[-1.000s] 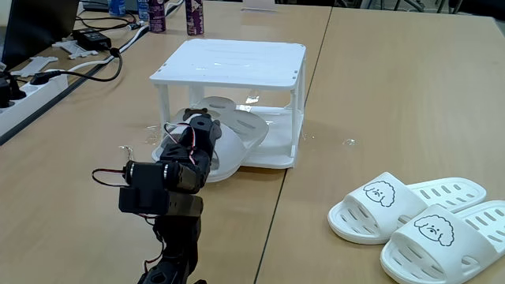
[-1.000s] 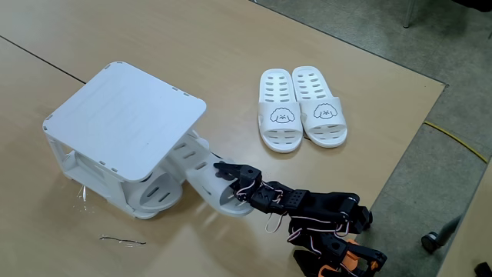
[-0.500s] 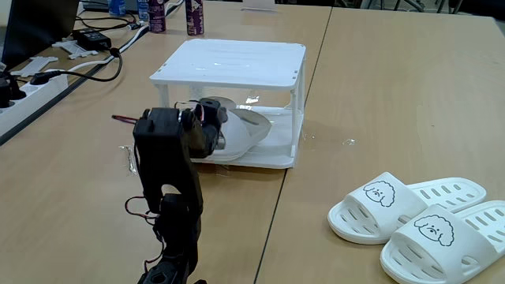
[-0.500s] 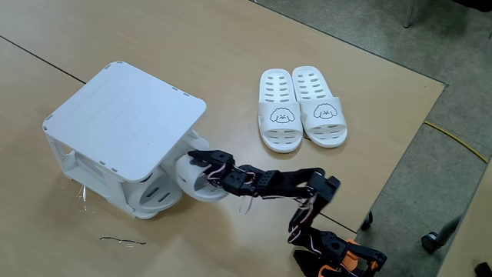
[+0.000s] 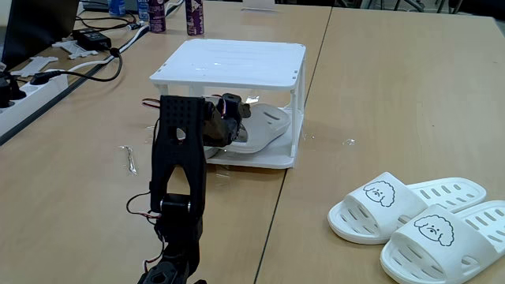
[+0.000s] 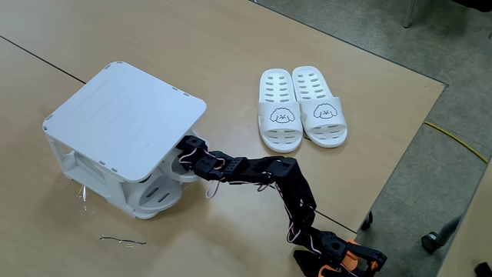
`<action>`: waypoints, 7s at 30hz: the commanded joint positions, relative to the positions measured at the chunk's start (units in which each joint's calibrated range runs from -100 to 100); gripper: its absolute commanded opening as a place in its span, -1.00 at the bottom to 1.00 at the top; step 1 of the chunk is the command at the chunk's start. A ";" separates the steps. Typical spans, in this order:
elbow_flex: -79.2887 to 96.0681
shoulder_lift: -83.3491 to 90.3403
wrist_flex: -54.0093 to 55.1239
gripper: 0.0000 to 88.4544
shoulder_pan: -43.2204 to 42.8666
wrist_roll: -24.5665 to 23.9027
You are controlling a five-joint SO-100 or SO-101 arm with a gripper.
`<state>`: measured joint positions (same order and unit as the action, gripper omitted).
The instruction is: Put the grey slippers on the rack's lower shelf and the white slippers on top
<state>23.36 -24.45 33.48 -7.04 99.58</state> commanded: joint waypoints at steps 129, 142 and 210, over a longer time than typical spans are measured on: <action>34.15 -10.67 56.26 -0.36 39.94 0.42; -0.67 -21.87 37.96 -0.36 43.64 0.42; -27.92 40.65 -44.69 -0.98 -17.96 0.42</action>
<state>11.41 23.38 -11.85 -25.17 99.63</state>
